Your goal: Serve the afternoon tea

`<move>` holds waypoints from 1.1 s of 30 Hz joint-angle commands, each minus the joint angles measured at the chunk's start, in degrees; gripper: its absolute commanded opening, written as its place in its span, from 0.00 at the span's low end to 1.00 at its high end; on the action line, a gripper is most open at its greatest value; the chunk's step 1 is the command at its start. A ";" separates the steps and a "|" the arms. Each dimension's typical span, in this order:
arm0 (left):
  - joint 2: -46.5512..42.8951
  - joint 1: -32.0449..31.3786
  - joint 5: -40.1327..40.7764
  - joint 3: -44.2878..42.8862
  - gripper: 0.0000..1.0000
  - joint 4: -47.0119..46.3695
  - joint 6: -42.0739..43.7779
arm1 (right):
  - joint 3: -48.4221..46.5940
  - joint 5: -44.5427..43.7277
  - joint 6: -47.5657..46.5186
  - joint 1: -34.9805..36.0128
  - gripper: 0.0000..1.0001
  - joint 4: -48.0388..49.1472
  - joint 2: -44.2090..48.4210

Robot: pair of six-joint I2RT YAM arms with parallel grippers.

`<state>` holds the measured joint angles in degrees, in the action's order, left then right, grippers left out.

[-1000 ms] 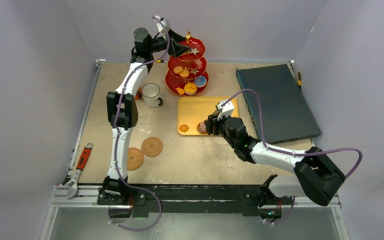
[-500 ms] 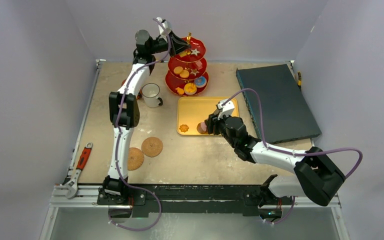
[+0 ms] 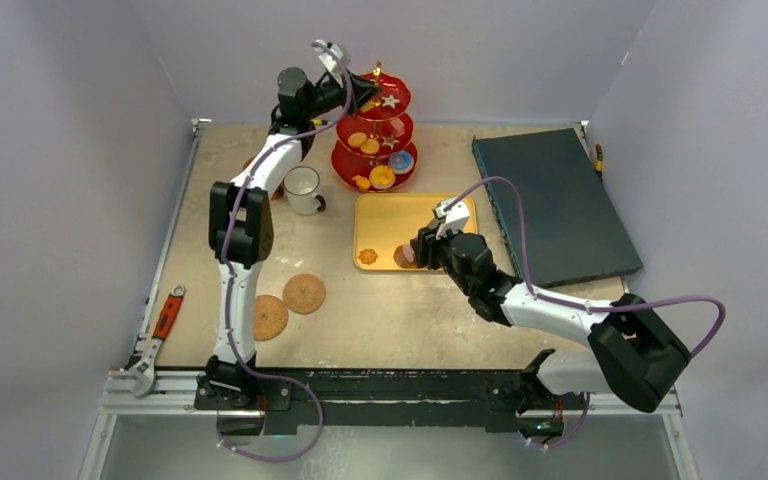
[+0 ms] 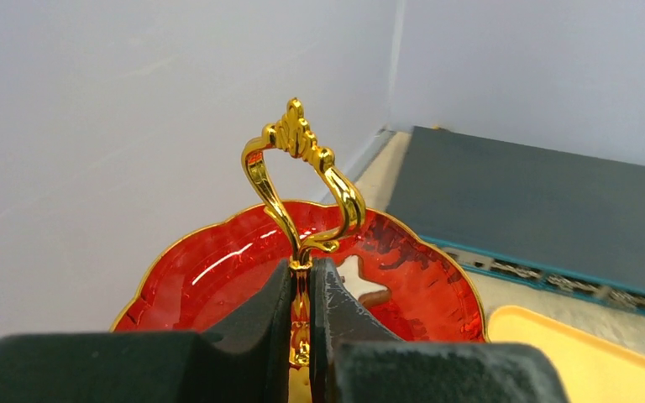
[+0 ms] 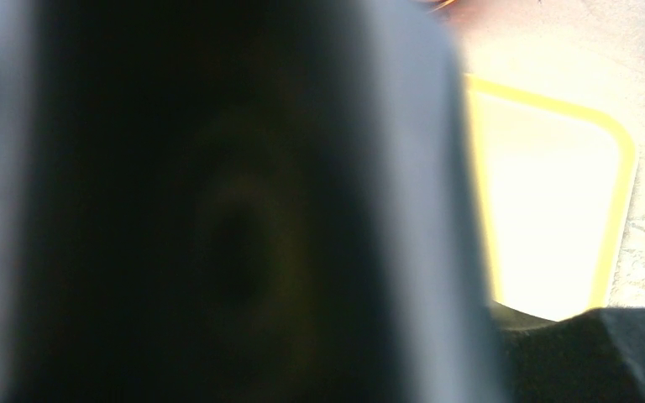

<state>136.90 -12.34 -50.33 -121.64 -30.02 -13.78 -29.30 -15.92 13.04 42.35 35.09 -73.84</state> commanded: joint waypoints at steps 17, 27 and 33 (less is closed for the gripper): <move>-19.68 -15.48 68.98 18.91 0.00 -1.04 25.82 | 1.17 -1.48 -3.00 -0.60 0.56 3.24 3.64; -22.40 -15.57 72.69 22.17 0.49 1.64 23.81 | 1.88 4.08 -3.52 -0.60 0.67 2.30 3.39; -25.14 -15.50 71.04 21.90 0.77 8.74 24.14 | 2.37 6.25 -3.67 -0.62 0.68 3.53 2.04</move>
<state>116.73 -27.92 20.29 -99.46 -24.97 10.17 -26.92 -11.64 10.33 41.93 36.12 -71.50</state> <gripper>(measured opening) 0.714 0.682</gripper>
